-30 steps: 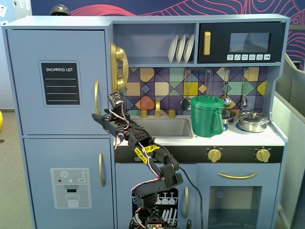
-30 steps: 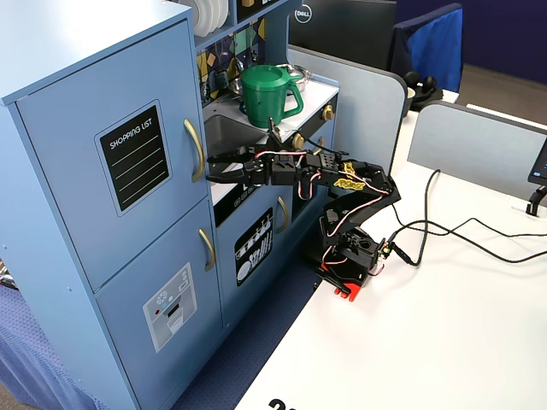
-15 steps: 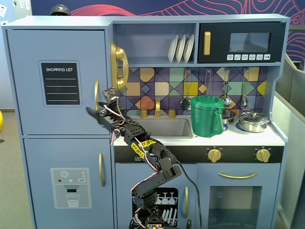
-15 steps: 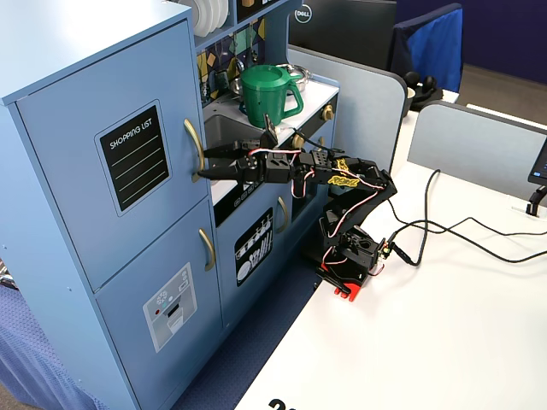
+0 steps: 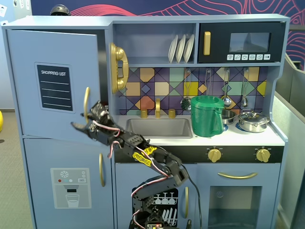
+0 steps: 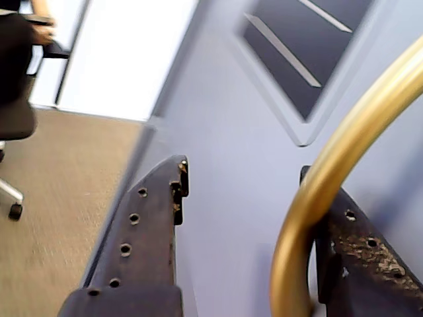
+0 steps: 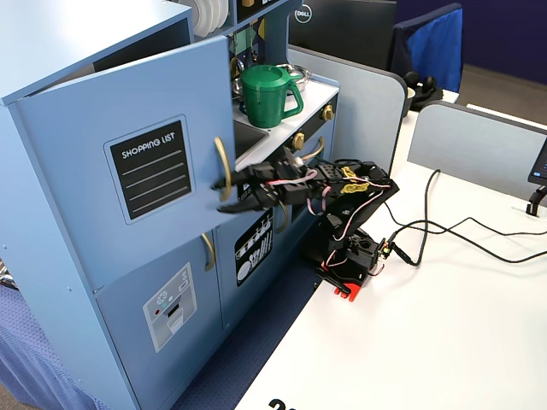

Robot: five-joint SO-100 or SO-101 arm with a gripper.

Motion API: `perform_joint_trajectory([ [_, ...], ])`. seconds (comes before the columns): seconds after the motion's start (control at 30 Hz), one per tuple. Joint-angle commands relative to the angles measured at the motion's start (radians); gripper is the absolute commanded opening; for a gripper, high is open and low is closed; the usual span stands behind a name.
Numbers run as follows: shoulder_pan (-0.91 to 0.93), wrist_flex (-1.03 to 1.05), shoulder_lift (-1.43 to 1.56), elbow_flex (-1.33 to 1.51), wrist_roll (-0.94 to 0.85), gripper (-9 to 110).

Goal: Open the left cabinet door

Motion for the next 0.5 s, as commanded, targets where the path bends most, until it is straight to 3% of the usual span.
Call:
perform_joint_trajectory([
  [0.0,-0.112,-0.043,0.115,0.063,-0.1,13],
  [0.17,-0.17,-0.086,0.213,0.14,-0.158,14],
  [0.47,-0.071,-0.018,0.508,0.279,-0.107,15],
])
